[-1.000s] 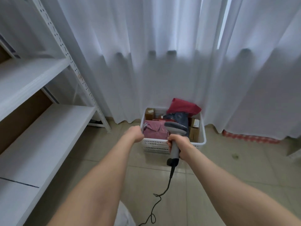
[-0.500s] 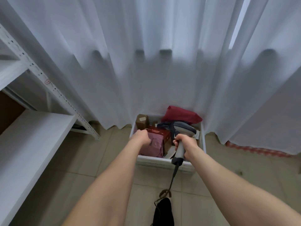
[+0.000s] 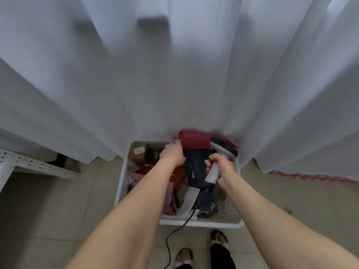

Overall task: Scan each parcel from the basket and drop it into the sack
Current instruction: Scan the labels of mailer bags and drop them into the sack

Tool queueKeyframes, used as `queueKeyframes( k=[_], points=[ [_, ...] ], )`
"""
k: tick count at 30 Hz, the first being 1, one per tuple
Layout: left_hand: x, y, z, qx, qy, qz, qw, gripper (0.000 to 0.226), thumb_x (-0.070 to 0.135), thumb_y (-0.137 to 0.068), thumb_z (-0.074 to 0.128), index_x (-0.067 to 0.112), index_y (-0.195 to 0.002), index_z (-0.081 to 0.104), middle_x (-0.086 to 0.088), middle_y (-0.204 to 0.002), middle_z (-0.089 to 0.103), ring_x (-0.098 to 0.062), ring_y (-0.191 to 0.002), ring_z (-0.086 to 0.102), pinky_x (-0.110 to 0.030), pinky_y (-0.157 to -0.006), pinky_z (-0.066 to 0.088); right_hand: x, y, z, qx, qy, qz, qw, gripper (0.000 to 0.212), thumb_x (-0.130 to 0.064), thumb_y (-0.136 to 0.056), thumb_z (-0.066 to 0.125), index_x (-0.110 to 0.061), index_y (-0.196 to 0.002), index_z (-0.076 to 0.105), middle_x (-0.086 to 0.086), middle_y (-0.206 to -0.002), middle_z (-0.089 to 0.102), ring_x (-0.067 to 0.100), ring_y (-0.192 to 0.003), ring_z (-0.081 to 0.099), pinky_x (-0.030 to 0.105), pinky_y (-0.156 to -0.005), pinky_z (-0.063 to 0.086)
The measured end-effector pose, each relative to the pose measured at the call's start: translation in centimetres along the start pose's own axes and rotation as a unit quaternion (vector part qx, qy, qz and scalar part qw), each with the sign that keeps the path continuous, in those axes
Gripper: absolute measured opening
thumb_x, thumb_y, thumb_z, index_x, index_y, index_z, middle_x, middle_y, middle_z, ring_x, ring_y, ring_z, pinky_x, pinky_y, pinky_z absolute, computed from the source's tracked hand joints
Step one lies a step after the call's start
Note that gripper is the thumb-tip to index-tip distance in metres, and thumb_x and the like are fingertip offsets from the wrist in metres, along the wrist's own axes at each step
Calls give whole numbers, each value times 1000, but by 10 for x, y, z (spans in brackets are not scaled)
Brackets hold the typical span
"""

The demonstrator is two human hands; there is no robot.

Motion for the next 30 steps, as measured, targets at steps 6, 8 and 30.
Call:
queueKeyframes(
  k=[6, 8, 30],
  points=[
    [17, -106, 33, 27, -13, 6, 1000, 100, 23, -77, 73, 8, -151, 8, -15, -152, 24, -31, -138, 28, -44, -108, 34, 4, -92, -20, -12, -22, 31, 999, 19, -7, -95, 53, -7, -76, 54, 1, -45, 56, 9, -40, 50, 20, -43, 44],
    [19, -133, 43, 32, -31, 7, 999, 101, 22, -77, 73, 7, -151, 6, -13, -155, 17, -31, -139, 25, -42, -110, 31, 6, -115, -27, -7, -23, 33, 999, 15, -6, -94, 55, -6, -79, 55, 3, -48, 57, 10, -40, 50, 19, -42, 44],
    [16, 11, -48, 131, 134, 112, 976, 47, -3, -79, 57, 14, -122, 64, -8, -128, 53, -27, -118, 51, -27, -97, 37, -31, 25, -18, 31, -144, 28, 989, 44, -11, -85, 74, -5, -122, 51, 20, -114, 56, 40, -102, 60, 42, -81, 53]
  ],
)
Point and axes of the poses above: each hand's wrist, its own y-axis away from the middle knuckle, its own z-axis out of the palm, x = y × z, the point moved 2 cm from there along -y, towards the middle knuckle
